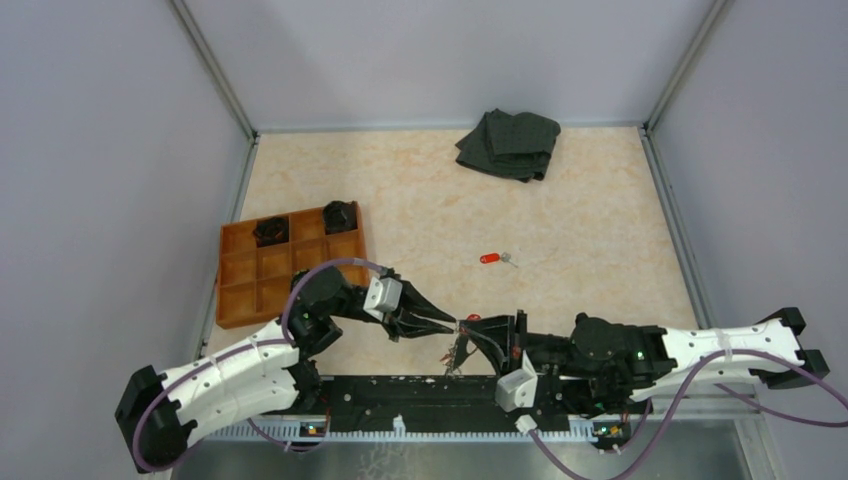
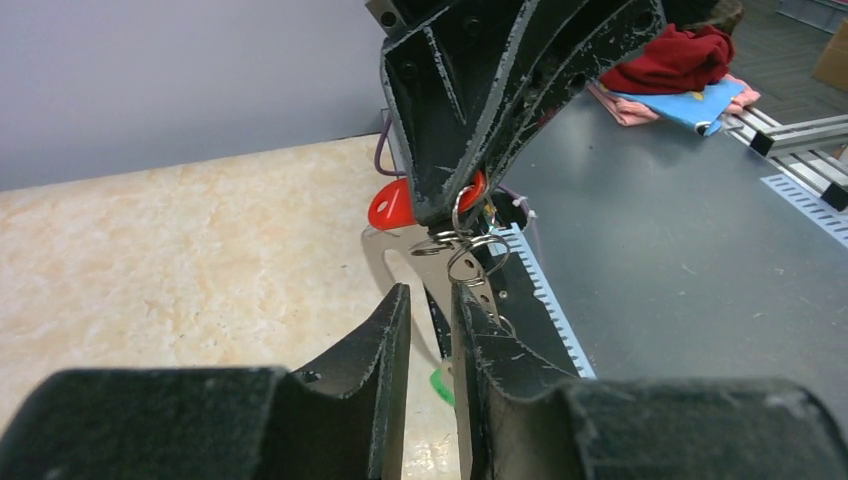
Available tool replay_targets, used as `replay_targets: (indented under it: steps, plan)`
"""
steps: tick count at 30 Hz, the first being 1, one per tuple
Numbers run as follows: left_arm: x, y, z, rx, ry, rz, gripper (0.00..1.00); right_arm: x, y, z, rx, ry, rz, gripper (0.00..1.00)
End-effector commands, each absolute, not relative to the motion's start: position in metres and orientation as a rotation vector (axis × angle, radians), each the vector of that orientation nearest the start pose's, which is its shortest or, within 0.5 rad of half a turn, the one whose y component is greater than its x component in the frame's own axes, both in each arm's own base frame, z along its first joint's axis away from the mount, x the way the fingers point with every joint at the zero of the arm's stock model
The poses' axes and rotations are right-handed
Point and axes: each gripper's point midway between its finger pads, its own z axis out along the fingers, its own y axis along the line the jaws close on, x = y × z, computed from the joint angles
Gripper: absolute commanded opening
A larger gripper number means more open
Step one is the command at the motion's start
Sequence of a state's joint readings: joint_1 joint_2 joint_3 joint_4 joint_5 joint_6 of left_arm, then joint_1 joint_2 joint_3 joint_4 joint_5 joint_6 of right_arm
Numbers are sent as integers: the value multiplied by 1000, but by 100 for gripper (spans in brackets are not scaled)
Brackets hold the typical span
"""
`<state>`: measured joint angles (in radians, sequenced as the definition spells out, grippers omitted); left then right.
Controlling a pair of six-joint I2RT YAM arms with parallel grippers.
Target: Remove the keys from the keyring
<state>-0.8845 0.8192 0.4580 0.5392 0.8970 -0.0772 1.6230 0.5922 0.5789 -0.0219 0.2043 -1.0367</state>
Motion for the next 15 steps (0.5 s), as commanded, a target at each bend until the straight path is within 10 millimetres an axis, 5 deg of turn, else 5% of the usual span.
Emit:
replay_targets:
  steps: [1, 15]
  plan:
    - [58, -300, 296, 1314, 805, -1376, 28, 52, 284, 345, -1369, 494, 341, 0]
    - [52, -301, 297, 1313, 774, -1430, 31, 52, 285, 344, -1369, 496, 343, 0]
